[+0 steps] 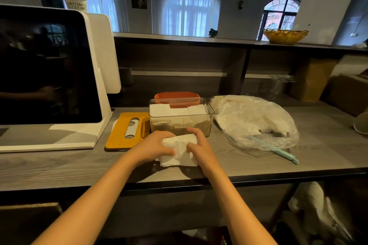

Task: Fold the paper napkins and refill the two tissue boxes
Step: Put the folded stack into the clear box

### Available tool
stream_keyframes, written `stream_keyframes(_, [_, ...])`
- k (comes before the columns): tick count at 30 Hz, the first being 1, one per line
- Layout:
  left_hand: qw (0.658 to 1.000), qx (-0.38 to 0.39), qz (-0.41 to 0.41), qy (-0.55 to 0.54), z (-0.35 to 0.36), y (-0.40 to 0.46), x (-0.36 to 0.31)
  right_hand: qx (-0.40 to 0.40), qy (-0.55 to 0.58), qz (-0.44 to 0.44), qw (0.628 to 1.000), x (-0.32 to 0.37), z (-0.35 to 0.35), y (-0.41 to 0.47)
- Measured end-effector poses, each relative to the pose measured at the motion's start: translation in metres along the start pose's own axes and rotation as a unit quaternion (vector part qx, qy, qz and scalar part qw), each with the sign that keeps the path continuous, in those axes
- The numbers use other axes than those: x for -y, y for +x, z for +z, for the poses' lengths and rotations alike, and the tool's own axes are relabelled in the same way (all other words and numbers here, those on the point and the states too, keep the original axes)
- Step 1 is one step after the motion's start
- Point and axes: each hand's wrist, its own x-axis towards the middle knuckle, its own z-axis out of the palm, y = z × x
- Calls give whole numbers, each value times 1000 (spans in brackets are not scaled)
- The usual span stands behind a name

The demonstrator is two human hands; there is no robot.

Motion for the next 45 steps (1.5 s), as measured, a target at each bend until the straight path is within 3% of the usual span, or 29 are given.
stream_keyframes(3, [998,49,-30,22,-9,3,1,-11,-10,3,1000,0,-1,2])
stream_keyframes(6, [994,89,-61,-4,-14,2,-3,-20,70,4,997,1,-7,2])
stream_keyframes(8, [988,117,-75,-62,-14,-2,-11,-34,145,14,989,3,-12,0])
stream_keyframes(11, [960,134,-101,-223,-11,-10,-27,-64,173,6,983,8,-18,-5])
stream_keyframes(14, [917,107,-125,-364,1,-15,-40,-100,191,13,976,21,-19,-7])
stream_keyframes(16, [903,69,-133,-402,10,-12,-47,-116,209,42,970,33,-16,-5])
stream_keyframes(20, [861,-76,-148,-481,22,-5,-61,-106,271,120,949,58,-14,-8])
stream_keyframes(24, [866,-134,-129,-465,31,1,-74,-68,229,166,957,79,-9,-11])
stream_keyframes(30, [888,-242,-70,-385,10,17,-70,-99,122,171,973,108,-2,14])
stream_keyframes(35, [955,-226,-54,-182,-37,36,-72,-105,20,177,978,127,-10,58])
stream_keyframes(38, [952,-282,-46,-108,-62,51,-62,-124,54,153,979,134,-21,81])
stream_keyframes(41, [933,-313,-89,-150,-78,65,-40,-116,29,170,978,139,-21,106])
stream_keyframes(45, [900,-270,-142,-310,-79,74,-13,-35,18,225,973,132,2,126])
